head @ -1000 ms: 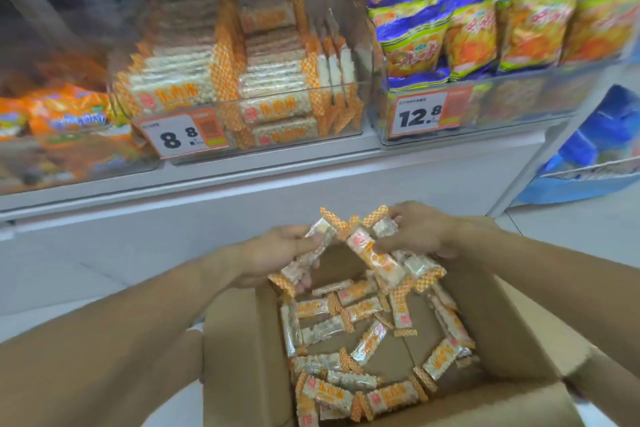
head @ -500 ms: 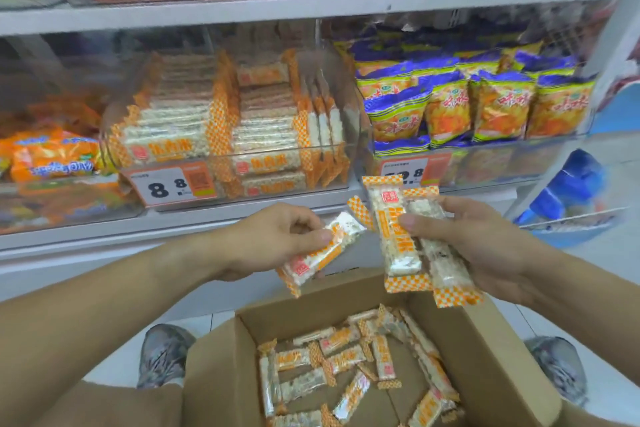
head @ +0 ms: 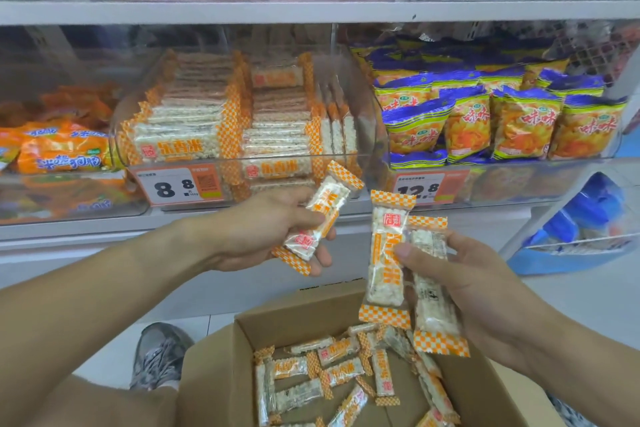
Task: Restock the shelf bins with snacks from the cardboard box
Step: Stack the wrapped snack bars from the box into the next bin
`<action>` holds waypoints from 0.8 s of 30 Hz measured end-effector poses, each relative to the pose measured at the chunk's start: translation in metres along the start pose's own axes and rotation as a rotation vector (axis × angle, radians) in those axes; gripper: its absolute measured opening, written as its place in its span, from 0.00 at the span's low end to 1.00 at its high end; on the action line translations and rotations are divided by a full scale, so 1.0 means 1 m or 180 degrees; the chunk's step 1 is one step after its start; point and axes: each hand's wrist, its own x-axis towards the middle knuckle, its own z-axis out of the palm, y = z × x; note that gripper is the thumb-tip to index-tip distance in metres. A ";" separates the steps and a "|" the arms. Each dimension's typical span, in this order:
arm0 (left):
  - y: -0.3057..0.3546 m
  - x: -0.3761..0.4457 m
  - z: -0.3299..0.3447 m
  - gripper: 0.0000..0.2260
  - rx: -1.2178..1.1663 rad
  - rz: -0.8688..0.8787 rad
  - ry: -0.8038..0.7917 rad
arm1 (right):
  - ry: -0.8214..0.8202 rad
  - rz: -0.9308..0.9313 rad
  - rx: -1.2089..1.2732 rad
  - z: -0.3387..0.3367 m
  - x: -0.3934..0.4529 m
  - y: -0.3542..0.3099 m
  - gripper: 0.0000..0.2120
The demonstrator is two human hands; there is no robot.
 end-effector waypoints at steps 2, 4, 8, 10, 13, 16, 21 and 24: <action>-0.002 0.002 0.000 0.10 0.0122 0.0080 -0.0036 | -0.0048 -0.0039 -0.0060 -0.001 0.001 0.002 0.16; -0.004 0.005 0.001 0.11 0.0237 0.0081 -0.0050 | -0.0033 -0.0168 -0.0283 -0.003 0.003 0.003 0.21; -0.004 0.010 0.002 0.15 0.0450 -0.0037 -0.0285 | 0.0064 -0.0551 -0.1085 -0.008 0.004 0.001 0.21; -0.004 0.010 0.002 0.18 0.0507 -0.0078 -0.0435 | -0.0112 -0.0732 -0.1640 -0.010 0.004 -0.002 0.19; -0.004 0.009 0.004 0.21 0.0816 0.0028 -0.0520 | -0.0528 -0.0884 -0.2407 -0.007 0.002 -0.006 0.17; -0.005 0.009 0.011 0.19 0.0916 0.0017 -0.0717 | -0.0619 -0.0998 -0.2765 -0.005 0.002 -0.005 0.17; 0.000 0.010 0.005 0.18 0.0649 -0.0016 -0.0557 | -0.0004 -0.1070 -0.1986 -0.011 0.012 0.001 0.12; 0.001 0.011 -0.001 0.18 0.0405 0.0062 -0.0188 | 0.0407 -0.1148 -0.1510 -0.017 0.019 -0.001 0.17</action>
